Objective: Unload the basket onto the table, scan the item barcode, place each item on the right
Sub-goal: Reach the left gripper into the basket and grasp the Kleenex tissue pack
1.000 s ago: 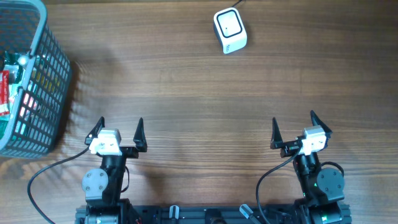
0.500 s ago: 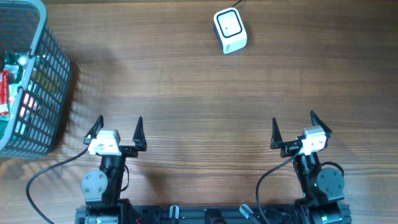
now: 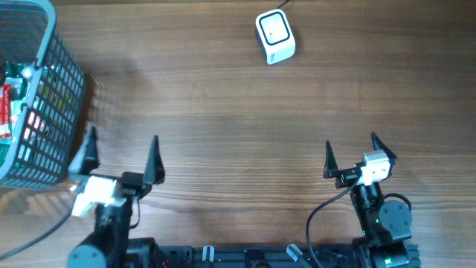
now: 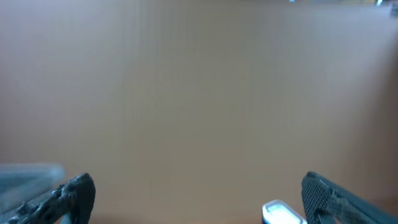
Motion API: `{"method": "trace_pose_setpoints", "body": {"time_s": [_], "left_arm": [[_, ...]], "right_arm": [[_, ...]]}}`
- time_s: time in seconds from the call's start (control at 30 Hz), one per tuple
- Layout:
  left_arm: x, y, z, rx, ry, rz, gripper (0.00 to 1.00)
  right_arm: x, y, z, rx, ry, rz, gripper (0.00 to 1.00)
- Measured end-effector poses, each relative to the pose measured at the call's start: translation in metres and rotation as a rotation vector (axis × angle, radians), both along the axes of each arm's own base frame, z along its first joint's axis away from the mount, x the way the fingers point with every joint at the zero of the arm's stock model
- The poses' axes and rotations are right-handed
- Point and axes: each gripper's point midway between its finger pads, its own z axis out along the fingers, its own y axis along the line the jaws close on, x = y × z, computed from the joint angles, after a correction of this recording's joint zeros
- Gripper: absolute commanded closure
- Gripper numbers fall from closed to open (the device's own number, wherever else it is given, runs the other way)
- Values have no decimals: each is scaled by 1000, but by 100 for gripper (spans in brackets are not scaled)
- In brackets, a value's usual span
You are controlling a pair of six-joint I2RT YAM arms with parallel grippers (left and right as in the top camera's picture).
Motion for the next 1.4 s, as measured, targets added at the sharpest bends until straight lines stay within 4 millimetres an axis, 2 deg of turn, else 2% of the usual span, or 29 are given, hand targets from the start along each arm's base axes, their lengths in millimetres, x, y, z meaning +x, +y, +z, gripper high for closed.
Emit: {"method": "trace_pose_setpoints", "body": {"time_s": [0.1,0.2,0.33,0.43,0.47,0.53,0.6,0.67,0.73,0.8,0.83,0.9,1.03,1.1,1.17,1.2,1.27,1.4], "left_arm": [[-7,-4,37,7,53,-20,0],[1,-9,70,8,210,-51,0],[30,-13,85,-9,506,-85,0],[61,-13,83,-28,714,-98,0],[78,-12,83,-32,756,-99,0],[104,-11,70,-39,830,-100,0],[125,-9,51,-45,895,-95,12],[142,-5,37,-52,933,-72,10],[155,8,27,-74,958,-5,7],[164,36,18,-140,978,125,4],[166,59,16,-184,975,216,4],[164,88,17,-229,961,311,4],[141,170,17,-354,929,559,2],[131,197,13,-397,931,634,2],[117,235,-6,-462,980,739,1],[114,245,-17,-484,1012,763,0],[112,259,-38,-517,1074,791,0],[114,285,-94,-579,1226,829,0]], "right_arm": [[0,0,0,0,0,0,0],[0,0,0,0,0,0,0],[0,0,0,0,0,0,0],[0,0,0,0,1,0,0],[0,0,0,0,1,0,0],[0,0,0,0,1,0,0],[0,0,0,0,1,0,0],[0,0,0,0,1,0,0],[0,0,0,0,1,0,0],[0,0,0,0,1,0,0],[0,0,0,0,1,0,0],[0,0,0,0,1,0,0],[0,0,0,0,1,0,0],[0,0,0,0,1,0,0],[0,0,0,0,1,0,0],[0,0,0,0,1,0,0],[0,0,0,0,1,0,0],[0,0,0,0,1,0,0]]}}
